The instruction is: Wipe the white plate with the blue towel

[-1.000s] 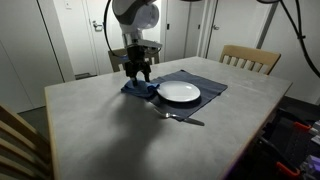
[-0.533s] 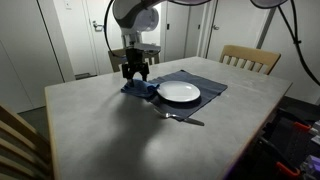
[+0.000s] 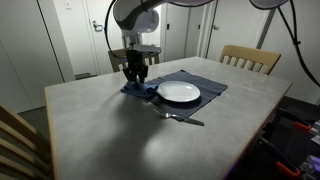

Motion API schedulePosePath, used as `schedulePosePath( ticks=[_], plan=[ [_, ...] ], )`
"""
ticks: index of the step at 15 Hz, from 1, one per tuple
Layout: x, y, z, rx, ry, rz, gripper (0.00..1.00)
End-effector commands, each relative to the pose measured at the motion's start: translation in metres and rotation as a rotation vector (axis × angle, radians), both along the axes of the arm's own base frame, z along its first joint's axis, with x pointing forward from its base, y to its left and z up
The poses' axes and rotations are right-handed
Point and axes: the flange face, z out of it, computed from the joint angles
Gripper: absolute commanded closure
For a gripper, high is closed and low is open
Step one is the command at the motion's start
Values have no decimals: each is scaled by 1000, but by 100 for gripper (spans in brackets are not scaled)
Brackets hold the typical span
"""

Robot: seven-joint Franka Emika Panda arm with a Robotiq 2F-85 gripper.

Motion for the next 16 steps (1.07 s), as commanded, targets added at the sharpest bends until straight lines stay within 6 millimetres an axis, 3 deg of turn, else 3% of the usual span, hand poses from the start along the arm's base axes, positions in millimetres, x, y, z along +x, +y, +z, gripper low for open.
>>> schedulePosePath(
  ticks=[1, 2, 4, 8, 16],
  plan=[
    [2, -2, -3, -20, -7, -10, 88],
    [2, -3, -2, -23, -7, -10, 96],
    [1, -5, 0, -31, -2, -11, 100],
    [-3, -7, 5, -65, 23, 18, 98],
    [-5, -8, 49, -89, 33, 27, 98]
  ],
)
